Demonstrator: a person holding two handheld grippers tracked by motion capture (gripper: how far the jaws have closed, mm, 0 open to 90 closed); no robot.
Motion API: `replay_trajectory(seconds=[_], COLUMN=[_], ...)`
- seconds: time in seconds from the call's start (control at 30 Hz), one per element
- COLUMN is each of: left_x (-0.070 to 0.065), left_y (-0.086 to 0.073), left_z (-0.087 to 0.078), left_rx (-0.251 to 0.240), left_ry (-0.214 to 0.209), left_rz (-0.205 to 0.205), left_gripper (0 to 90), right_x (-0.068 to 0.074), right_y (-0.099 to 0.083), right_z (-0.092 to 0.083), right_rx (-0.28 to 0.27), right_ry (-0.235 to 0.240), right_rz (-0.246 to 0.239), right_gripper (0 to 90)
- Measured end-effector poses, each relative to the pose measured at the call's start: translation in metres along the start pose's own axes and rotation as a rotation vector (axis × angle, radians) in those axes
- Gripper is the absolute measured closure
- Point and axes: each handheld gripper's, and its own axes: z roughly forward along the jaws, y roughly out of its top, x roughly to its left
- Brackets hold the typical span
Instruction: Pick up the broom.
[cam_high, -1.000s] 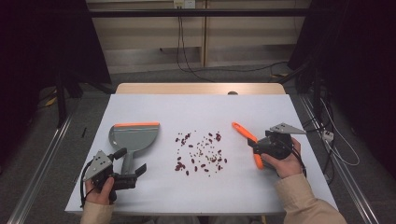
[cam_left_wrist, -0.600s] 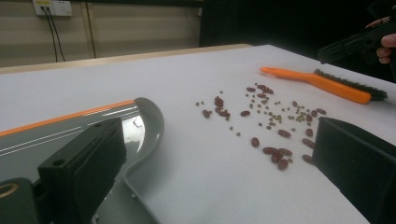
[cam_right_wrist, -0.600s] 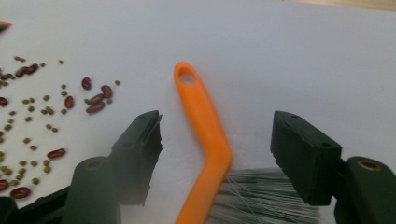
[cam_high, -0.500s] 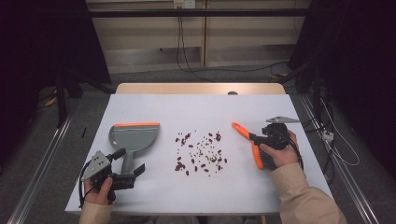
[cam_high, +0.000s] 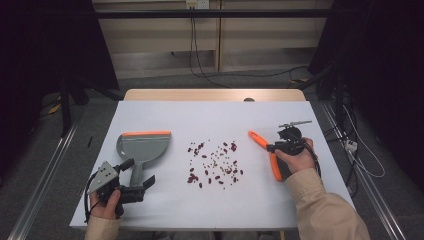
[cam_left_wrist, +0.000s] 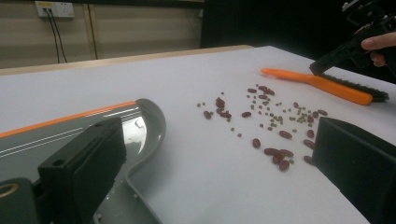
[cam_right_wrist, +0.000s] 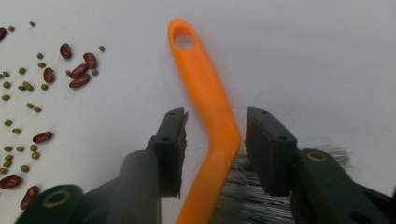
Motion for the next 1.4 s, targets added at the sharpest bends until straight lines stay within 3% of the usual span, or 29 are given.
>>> replay_trajectory(seconds=[0.13,0.2,0.5,0.83,1.0,1.4], left_x=[0.000,0.000,-0.002,0.000,-0.002,-0.004], left_y=[0.000,0.000,-0.001,0.000,0.002,0.004], left_z=[0.002,0.002,0.002,-0.003,-0.006,-0.004], left_rx=[0.002,0.007,0.016,0.008,-0.001,-0.010], left_ry=[-0.005,-0.004,-0.009,0.004,0.007,0.005], left_rz=[0.007,0.005,0.018,0.017,0.026,0.027], left_gripper=[2.8,2.8,2.8,2.8,2.8,2.8], right_x=[-0.002,-0.004,0.001,0.005,-0.001,0.003], right_y=[0.001,0.002,0.005,0.012,0.013,0.011], right_z=[0.005,0.007,0.018,0.027,0.028,0.026], right_rx=[0.024,0.042,0.110,0.183,0.189,0.167], right_ry=[-0.014,0.003,-0.041,-0.068,-0.035,-0.056], right_rz=[0.013,0.023,-0.016,-0.035,0.006,-0.031], right_gripper=[61.5,61.5,67.6,67.3,69.2,69.7])
